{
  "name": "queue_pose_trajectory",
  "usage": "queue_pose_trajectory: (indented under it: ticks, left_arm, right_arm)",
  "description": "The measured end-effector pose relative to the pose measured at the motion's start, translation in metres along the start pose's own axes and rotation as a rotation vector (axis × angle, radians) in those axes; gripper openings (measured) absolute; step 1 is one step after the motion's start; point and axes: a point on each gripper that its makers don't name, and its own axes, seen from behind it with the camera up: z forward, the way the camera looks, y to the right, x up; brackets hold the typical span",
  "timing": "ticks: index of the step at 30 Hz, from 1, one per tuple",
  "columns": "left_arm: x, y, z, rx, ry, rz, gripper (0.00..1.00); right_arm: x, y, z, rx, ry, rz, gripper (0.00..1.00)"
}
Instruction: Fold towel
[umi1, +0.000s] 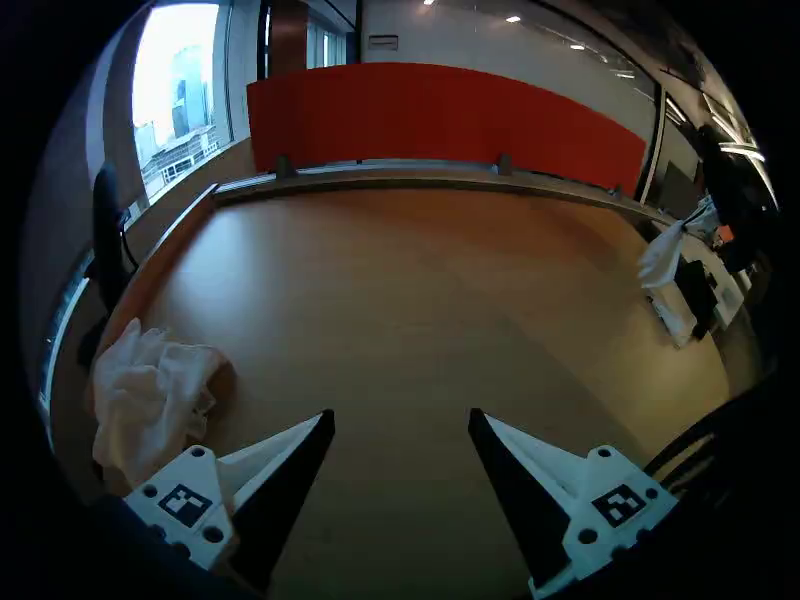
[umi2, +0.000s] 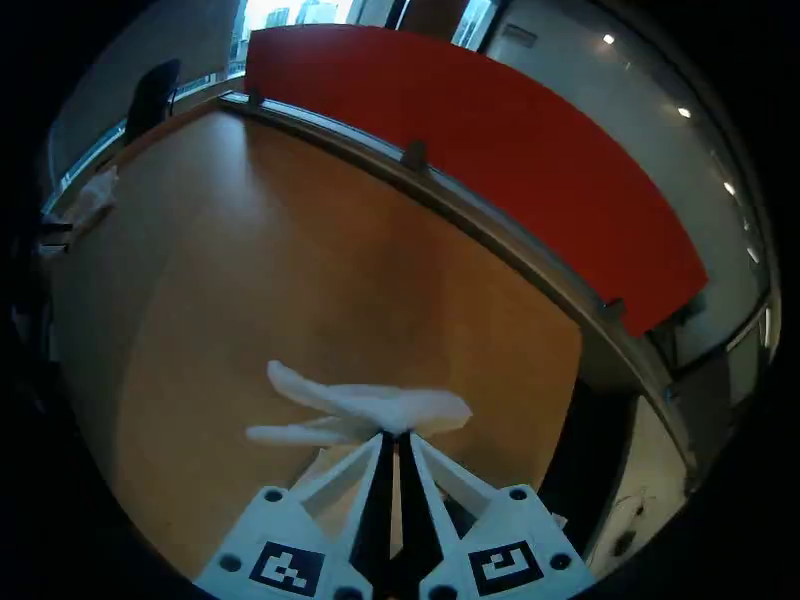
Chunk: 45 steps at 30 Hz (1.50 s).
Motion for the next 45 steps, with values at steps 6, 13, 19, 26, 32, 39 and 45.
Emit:
queue_pose_trajectory:
  ticks: [6, 13, 19, 26, 32, 39, 45]
  left_arm:
    - [0.001, 0.001, -0.001, 0.0, 0.001, 0.002, 1.0]
    - [0.001, 0.004, -0.001, -0.005, 0.0, 0.015, 1.0]
    - [-0.002, 0.006, -0.002, -0.008, -0.006, 0.025, 1.0]
    - [-0.001, 0.006, -0.004, -0.008, -0.003, 0.034, 1.0]
    - [-0.002, 0.005, -0.007, -0.003, -0.006, 0.038, 1.0]
    - [-0.006, 0.002, -0.009, 0.003, -0.011, 0.036, 1.0]
    - [-0.007, 0.001, -0.011, 0.006, -0.012, 0.035, 1.0]
  right_arm:
    - [-0.041, -0.004, -0.006, -0.017, -0.032, 0.044, 0.03]
    - [-0.095, -0.011, -0.007, -0.038, -0.081, 0.115, 0.03]
    - [-0.127, -0.022, -0.006, -0.046, -0.106, 0.167, 0.03]
    - [-0.154, -0.032, -0.003, -0.052, -0.137, 0.208, 0.03]
    - [-0.173, -0.037, 0.004, -0.062, -0.174, 0.242, 0.03]
    - [-0.184, -0.038, 0.008, -0.068, -0.197, 0.27, 0.03]
    - [-0.186, -0.039, 0.009, -0.071, -0.206, 0.273, 0.03]
